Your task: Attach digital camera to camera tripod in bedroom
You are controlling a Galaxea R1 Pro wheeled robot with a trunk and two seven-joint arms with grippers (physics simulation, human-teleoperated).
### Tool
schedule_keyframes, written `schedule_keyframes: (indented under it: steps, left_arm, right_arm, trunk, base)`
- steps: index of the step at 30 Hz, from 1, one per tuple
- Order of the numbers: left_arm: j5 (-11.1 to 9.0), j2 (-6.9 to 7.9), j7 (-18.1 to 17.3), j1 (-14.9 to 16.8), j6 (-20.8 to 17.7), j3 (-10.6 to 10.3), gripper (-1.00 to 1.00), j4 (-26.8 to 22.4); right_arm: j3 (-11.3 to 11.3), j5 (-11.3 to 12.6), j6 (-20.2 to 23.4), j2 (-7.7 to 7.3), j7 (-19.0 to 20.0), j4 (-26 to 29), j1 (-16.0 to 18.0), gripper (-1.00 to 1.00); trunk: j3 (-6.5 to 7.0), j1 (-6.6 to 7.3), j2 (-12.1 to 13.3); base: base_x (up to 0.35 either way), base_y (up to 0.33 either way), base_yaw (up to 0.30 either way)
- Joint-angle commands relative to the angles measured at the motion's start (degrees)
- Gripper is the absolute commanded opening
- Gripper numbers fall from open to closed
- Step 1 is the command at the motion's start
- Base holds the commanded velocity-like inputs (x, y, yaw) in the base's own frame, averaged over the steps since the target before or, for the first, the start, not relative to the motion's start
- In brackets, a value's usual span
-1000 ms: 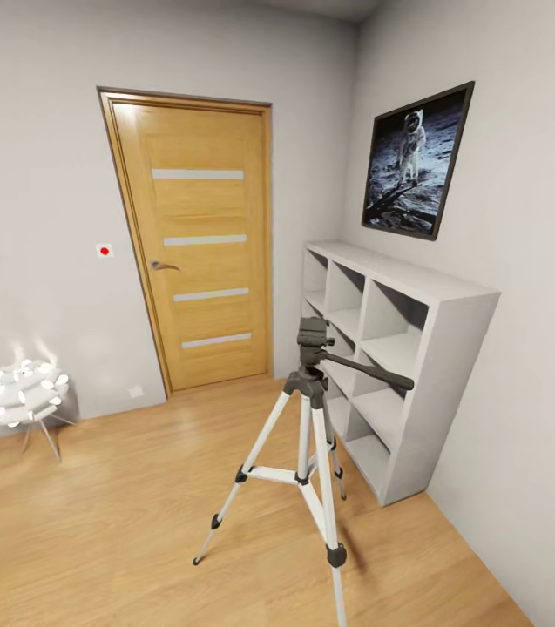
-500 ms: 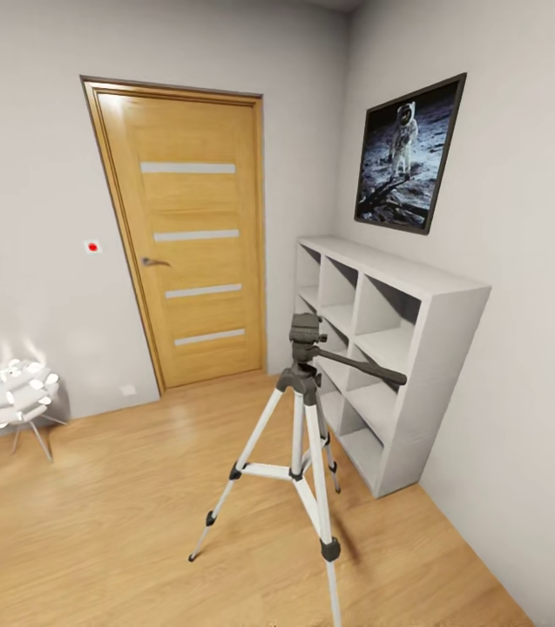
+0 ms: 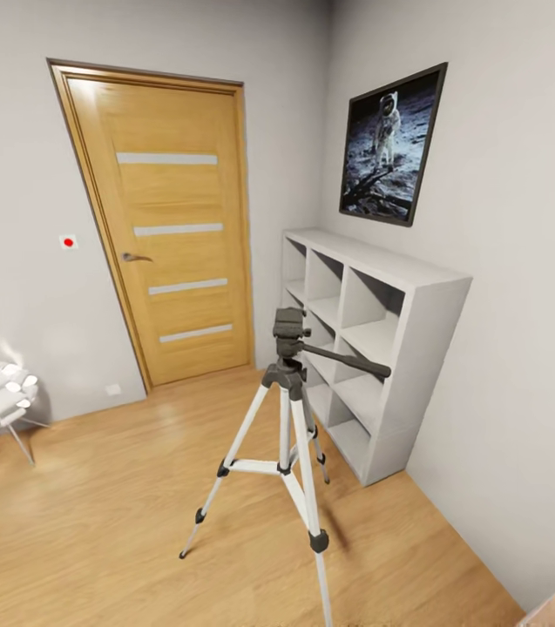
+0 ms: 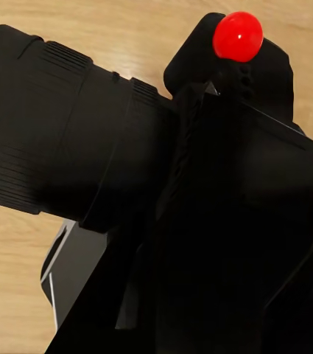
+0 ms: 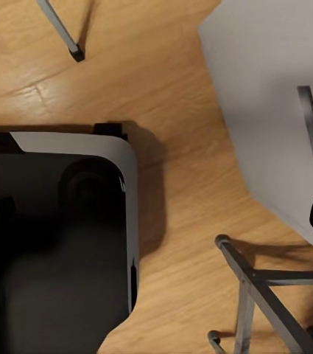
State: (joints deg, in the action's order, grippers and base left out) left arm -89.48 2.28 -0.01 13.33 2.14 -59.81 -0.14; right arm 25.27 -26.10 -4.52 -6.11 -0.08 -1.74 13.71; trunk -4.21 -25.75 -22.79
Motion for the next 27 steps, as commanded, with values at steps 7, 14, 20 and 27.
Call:
schedule_keyframes:
  steps: [7, 14, 20, 27]
  left_arm:
    - [-0.35, 0.01, 0.19, 0.03, 0.14, -0.48, -1.0, -0.03]
    - [-0.35, 0.01, 0.19, 0.03, 0.14, -0.48, -1.0, -0.03]
    - [-0.35, 0.01, 0.19, 0.03, 0.14, -0.48, -1.0, -0.03]
    - [-0.35, 0.01, 0.19, 0.03, 0.14, -0.48, -1.0, -0.03]
  right_arm:
    - [0.49, -0.74, -0.32, -0.04, -0.01, -0.19, 0.09, 1.0]
    - [0.49, -3.58, -0.39, 0.03, -0.01, -0.2, 0.08, 1.0]
    - [0.49, -4.21, -0.48, 0.05, -0.01, -0.2, 0.09, 1.0]
    - [0.49, -4.34, -0.63, 0.03, -0.01, -0.2, 0.09, 1.0]
  trunk:
    - [-0.74, -0.03, -0.13]
    - [-1.38, -0.03, -0.13]
    - [-1.94, -0.03, -0.13]
    - [-2.58, -0.03, -0.13]
  base:
    - [0.0, 0.0, -0.132]
    - [0.0, 0.0, -0.037]
    - [0.0, 0.0, -0.003]
    - [0.0, 0.0, 0.0]
